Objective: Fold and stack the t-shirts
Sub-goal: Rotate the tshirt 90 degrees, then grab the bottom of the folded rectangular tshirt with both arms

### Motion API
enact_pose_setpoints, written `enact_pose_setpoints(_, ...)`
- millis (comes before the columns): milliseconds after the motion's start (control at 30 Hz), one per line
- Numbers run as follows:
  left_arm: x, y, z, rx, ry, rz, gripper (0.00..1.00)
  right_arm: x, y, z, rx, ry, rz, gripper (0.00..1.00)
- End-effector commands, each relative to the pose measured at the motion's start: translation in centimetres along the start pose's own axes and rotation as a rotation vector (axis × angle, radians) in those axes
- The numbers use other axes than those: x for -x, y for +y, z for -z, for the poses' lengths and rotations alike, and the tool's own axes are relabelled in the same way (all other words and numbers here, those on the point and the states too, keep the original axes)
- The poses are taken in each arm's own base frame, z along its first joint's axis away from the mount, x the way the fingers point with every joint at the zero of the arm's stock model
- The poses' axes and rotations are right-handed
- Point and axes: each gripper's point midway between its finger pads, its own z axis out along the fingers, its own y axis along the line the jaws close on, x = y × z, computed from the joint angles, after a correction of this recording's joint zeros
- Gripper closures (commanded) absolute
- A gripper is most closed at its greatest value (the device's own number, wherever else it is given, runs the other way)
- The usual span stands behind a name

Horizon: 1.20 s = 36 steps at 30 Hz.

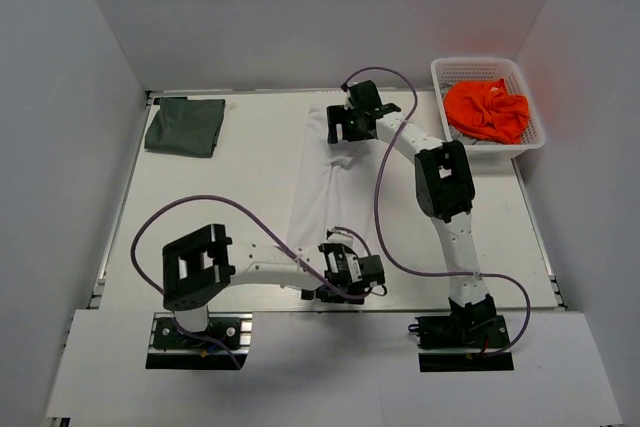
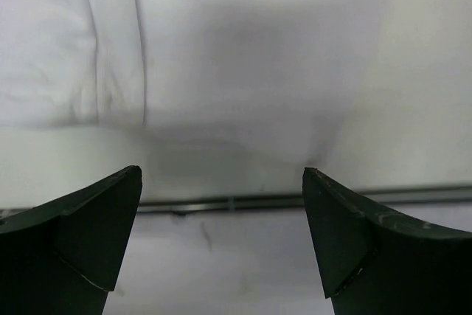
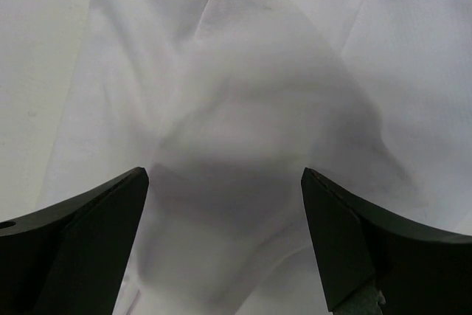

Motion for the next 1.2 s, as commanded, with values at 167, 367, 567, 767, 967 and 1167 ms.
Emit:
enact_pose_setpoints(167, 2.1, 4.2, 6.5, -0.137, -0.170, 0.048, 0.00, 3.1, 3.8, 7.7, 0.026, -0.078, 0.072, 0.10)
enact_pose_setpoints(367, 6.0, 11.4, 7.5, -0.239, -0.435, 0.321, 0.00, -3.9, 4.6, 11.3, -0.045, -0.007, -0.002, 0.10)
enact_pose_setpoints(567, 7.4, 15.2, 8.9, -0.336, -0.555, 0.461, 0.00, -12.1, 4.6, 12.3, -0.054, 0.072, -0.079, 0.10)
enact_pose_setpoints(767, 7.1, 15.3, 6.7, -0.233, -0.532, 0.436, 0.00, -15.5, 3.9, 10.6, -0.043, 0.136, -0.100, 0.10)
enact_pose_setpoints(967, 8.8, 14.1, 5.3, -0.211, -0.564, 0.426, 0.00, -15.9, 3.0, 8.5, -0.060, 0.174, -0.117, 0.10)
enact_pose_setpoints(1167, 11.4, 12.2, 4.3, -0.241, -0.534, 0.330, 0.00, -12.9, 1.3, 6.7, -0.033, 0.150, -0.142, 0.10)
